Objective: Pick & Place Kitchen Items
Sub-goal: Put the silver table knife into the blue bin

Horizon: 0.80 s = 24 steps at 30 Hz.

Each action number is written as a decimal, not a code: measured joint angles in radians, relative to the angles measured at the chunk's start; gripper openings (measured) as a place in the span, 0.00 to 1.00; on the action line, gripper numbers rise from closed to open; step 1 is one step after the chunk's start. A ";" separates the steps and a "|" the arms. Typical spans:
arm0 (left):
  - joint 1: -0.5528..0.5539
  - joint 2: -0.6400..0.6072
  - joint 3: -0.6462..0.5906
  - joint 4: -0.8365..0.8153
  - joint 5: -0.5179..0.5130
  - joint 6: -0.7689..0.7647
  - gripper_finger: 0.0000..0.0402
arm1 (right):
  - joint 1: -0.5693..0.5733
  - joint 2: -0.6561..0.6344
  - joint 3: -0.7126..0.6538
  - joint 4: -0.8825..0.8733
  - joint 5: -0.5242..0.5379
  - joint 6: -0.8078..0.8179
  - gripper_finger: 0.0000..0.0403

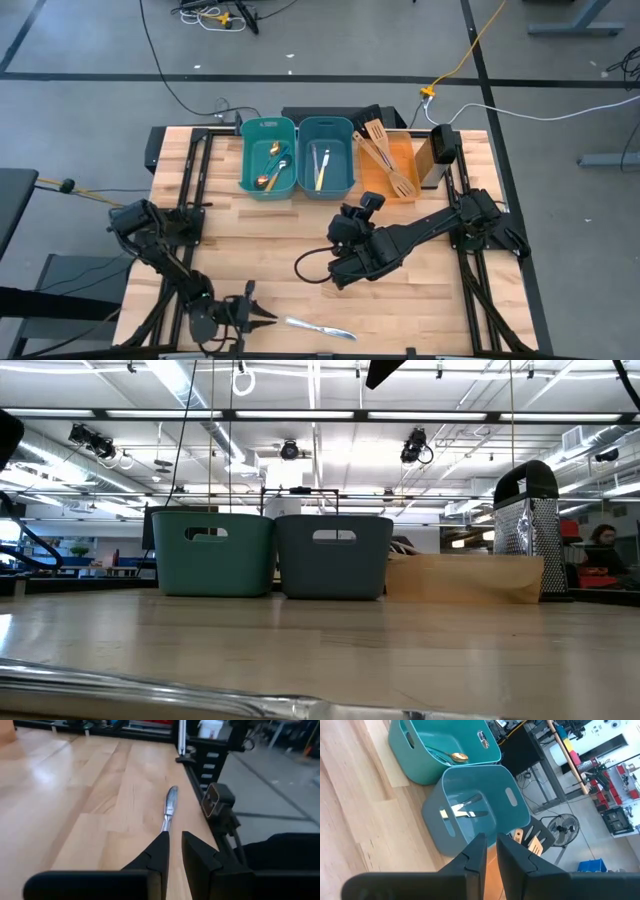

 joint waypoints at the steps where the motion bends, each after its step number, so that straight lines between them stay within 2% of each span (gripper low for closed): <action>1: -0.002 0.000 -0.016 0.035 0.000 0.006 0.14 | 0.000 0.000 0.000 0.003 0.000 -0.001 0.13; 5: 0.008 0.000 -0.023 0.088 0.033 0.033 0.14 | 0.000 0.000 0.000 0.005 0.000 -0.001 0.13; 10: 0.043 0.000 0.014 -0.013 0.139 0.088 0.14 | 0.000 0.000 0.000 0.006 -0.015 -0.006 0.13; 15: 0.073 -0.001 0.020 -0.029 0.239 0.081 0.14 | 0.000 0.000 0.000 0.007 -0.026 -0.005 0.13; 24: 0.096 -0.001 0.020 -0.070 0.264 0.084 0.14 | 0.000 0.000 0.000 0.015 -0.027 -0.008 0.13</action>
